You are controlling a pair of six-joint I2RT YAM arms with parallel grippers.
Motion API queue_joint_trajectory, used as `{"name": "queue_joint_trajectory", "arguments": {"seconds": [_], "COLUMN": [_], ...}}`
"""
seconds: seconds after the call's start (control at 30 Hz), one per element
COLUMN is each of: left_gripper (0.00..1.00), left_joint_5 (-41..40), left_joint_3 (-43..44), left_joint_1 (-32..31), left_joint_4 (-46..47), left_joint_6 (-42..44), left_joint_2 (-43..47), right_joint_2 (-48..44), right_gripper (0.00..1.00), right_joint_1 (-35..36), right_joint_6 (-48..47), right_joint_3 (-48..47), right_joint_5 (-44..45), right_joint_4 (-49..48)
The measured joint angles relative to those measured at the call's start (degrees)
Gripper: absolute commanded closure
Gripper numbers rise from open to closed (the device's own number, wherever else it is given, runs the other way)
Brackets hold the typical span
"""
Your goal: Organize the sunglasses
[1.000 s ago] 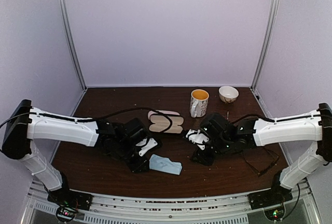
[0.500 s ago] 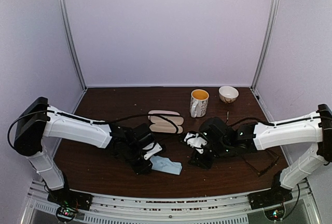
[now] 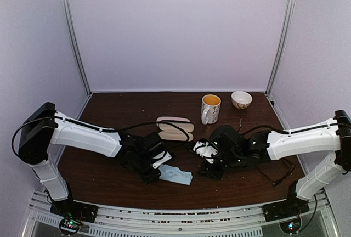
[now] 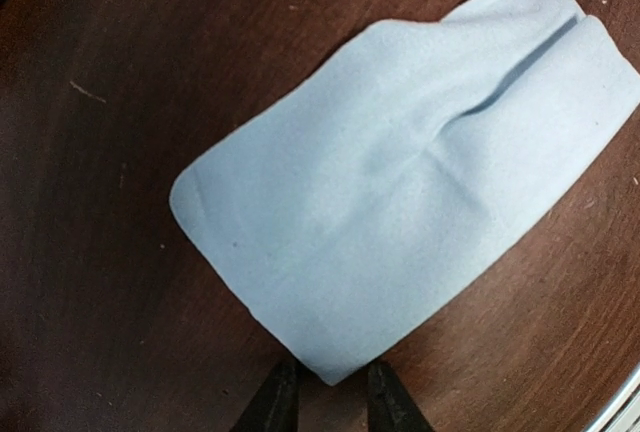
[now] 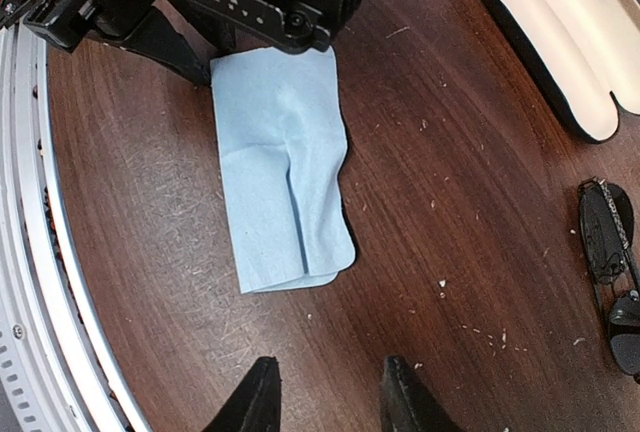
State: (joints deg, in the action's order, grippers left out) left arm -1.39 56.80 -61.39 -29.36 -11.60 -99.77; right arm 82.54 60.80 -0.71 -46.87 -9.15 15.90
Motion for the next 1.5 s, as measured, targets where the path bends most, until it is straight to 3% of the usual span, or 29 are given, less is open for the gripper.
{"name": "queue_joint_trajectory", "arguments": {"seconds": [0.1, 0.33, 1.5], "left_gripper": [0.78, 1.0, 1.0], "left_joint_5": [-0.37, -1.01, 1.01], "left_joint_3": [0.0, 0.0, -3.56], "left_joint_1": [0.0, 0.0, 0.22], "left_joint_4": [0.85, 4.0, 13.22], "left_joint_6": [0.09, 0.74, 1.11], "left_joint_2": [-0.33, -1.11, -0.42], "right_joint_2": [0.66, 1.31, 11.13], "right_gripper": [0.65, 0.64, 0.66], "right_joint_1": [0.2, 0.85, 10.23], "right_joint_6": [0.04, -0.24, -8.07], "right_joint_3": [0.0, 0.0, -1.01], "right_joint_5": [0.0, 0.02, 3.43], "right_joint_4": [-0.04, -0.24, -2.45]}}
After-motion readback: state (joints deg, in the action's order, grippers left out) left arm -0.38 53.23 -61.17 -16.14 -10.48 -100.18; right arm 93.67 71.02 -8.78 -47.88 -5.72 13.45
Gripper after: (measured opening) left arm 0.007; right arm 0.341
